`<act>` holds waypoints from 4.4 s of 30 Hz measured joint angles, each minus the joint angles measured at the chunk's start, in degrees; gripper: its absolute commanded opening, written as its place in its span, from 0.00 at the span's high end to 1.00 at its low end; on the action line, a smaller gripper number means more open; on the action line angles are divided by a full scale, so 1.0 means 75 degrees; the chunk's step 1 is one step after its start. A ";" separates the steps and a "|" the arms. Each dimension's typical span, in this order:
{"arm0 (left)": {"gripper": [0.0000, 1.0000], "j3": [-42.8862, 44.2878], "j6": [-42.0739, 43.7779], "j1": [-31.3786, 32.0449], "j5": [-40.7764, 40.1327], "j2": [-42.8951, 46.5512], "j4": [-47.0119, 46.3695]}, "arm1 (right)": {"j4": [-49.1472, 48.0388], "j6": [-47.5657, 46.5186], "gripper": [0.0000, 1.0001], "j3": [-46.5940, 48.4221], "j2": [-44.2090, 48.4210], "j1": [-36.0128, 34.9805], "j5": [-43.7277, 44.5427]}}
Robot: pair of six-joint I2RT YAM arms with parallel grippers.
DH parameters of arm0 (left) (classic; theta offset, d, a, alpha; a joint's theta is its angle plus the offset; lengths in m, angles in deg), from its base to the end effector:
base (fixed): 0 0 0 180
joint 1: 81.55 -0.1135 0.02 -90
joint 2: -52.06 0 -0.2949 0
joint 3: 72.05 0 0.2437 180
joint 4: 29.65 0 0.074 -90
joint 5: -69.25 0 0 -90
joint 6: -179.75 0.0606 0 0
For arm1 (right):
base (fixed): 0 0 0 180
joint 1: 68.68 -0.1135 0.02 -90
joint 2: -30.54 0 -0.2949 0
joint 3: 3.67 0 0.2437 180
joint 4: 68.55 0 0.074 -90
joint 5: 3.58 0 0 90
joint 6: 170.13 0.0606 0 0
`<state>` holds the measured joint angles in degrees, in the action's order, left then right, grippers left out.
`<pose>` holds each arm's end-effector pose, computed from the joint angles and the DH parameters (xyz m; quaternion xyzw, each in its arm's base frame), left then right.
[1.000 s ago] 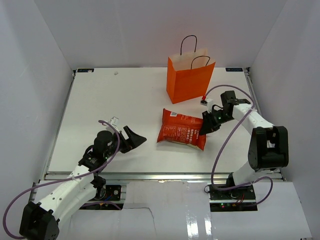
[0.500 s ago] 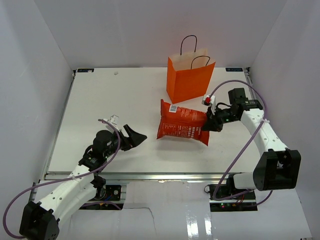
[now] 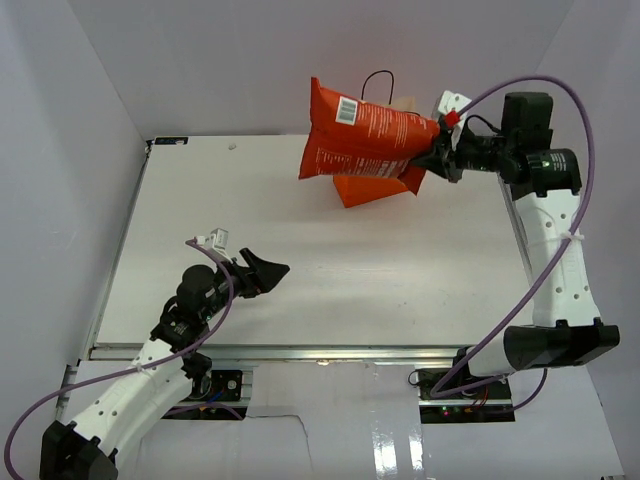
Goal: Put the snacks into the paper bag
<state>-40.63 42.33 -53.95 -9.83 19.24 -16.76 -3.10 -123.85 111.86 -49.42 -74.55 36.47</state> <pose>0.1233 -0.0774 0.2344 -0.0777 0.7843 -0.4316 0.4388 0.2587 0.0732 0.4894 -0.5210 0.6235 0.1984 0.5480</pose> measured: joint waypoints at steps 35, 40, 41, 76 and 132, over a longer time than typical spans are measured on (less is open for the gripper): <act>0.04 0.0003 0.0058 0.0000 -0.0137 0.0326 0.0356 | -0.2570 0.1084 0.92 0.3861 -0.2815 0.0443 0.3867; 0.04 0.0000 0.0058 0.0000 -0.0137 0.0446 0.0356 | -0.2634 0.0764 0.92 0.3573 -0.2836 0.0536 0.4080; 0.04 0.0000 0.0055 0.0000 -0.0140 0.0484 0.0356 | -0.2637 0.0711 0.92 0.3500 -0.2836 0.0560 0.4097; 0.04 -0.0114 0.0058 0.0000 -0.0108 0.0259 0.0254 | -0.3430 -0.1635 0.83 0.1070 -0.1699 0.0466 0.4654; 0.02 0.2669 0.1795 0.0000 -0.0723 0.0093 0.2503 | -0.2139 0.3888 0.10 -0.6382 0.2908 0.0283 0.4115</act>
<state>-20.61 55.79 -53.95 -15.25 19.94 2.02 -19.14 -94.70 63.99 -27.61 -72.43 67.33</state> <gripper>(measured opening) 0.979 0.901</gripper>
